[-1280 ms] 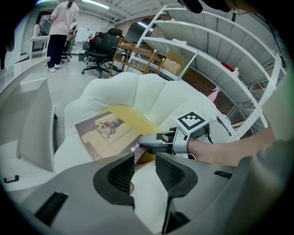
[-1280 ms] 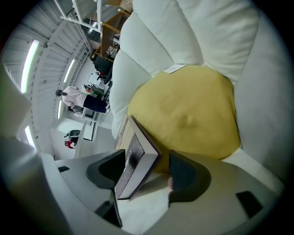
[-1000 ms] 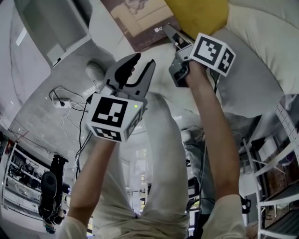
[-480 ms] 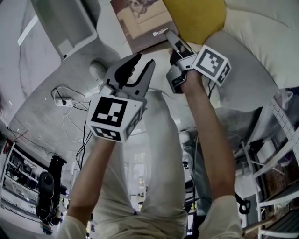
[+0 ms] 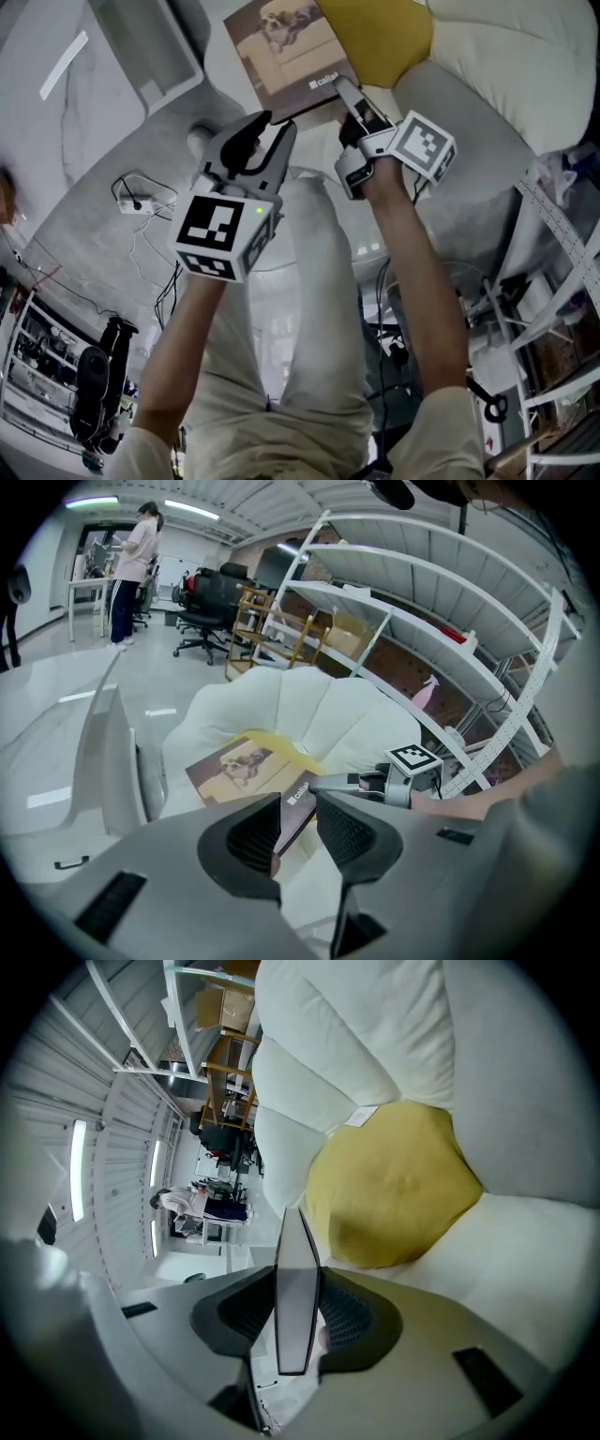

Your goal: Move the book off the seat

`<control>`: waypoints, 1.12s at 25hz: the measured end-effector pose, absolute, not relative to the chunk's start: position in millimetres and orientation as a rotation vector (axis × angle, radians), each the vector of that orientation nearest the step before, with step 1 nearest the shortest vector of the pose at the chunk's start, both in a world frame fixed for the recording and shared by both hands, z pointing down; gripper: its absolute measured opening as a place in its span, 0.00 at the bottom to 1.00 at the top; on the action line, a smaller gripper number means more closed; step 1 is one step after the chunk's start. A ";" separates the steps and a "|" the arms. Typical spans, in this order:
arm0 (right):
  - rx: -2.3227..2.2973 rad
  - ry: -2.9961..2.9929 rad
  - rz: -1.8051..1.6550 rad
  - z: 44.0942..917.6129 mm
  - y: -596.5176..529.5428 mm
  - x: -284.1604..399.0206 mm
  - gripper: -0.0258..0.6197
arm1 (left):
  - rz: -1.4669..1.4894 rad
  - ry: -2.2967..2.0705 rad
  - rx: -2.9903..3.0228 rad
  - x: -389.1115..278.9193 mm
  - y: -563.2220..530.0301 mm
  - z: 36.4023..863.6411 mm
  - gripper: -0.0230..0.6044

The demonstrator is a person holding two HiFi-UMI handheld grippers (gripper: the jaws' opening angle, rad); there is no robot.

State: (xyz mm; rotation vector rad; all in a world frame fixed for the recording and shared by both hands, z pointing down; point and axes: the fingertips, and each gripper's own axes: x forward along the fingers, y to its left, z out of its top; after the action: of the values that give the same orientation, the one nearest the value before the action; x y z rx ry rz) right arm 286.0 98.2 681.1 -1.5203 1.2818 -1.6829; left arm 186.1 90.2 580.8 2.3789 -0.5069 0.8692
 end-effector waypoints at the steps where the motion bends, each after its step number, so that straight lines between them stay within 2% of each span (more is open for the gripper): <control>1: -1.512 1.281 -1.670 670.4 100.7 289.0 0.27 | 0.870 -0.515 2.382 187.4 91.6 572.2 0.23; 4: -1.474 1.281 -1.625 631.6 108.2 300.3 0.27 | 0.863 -0.536 2.397 195.5 99.2 540.7 0.22; 7: -1.458 1.276 -1.610 607.0 107.3 298.1 0.27 | 0.851 -0.575 2.408 189.0 95.8 520.0 0.10; 9: -1.453 1.268 -1.613 605.4 97.1 283.0 0.27 | 0.854 -0.593 2.400 170.4 84.7 521.4 0.06; 17: -1.454 1.252 -1.666 615.7 46.6 209.1 0.27 | 0.821 -0.604 2.314 88.0 29.9 538.2 0.05; 28: -1.423 1.346 -1.710 579.0 20.4 183.6 0.27 | 0.778 -0.723 2.276 48.4 -2.3 516.2 0.05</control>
State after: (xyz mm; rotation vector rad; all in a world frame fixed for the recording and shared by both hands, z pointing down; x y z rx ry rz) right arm 183.6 20.4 579.0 -1.4233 1.3460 -1.7100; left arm 48.4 -2.3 516.2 2.2764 -0.7230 0.7777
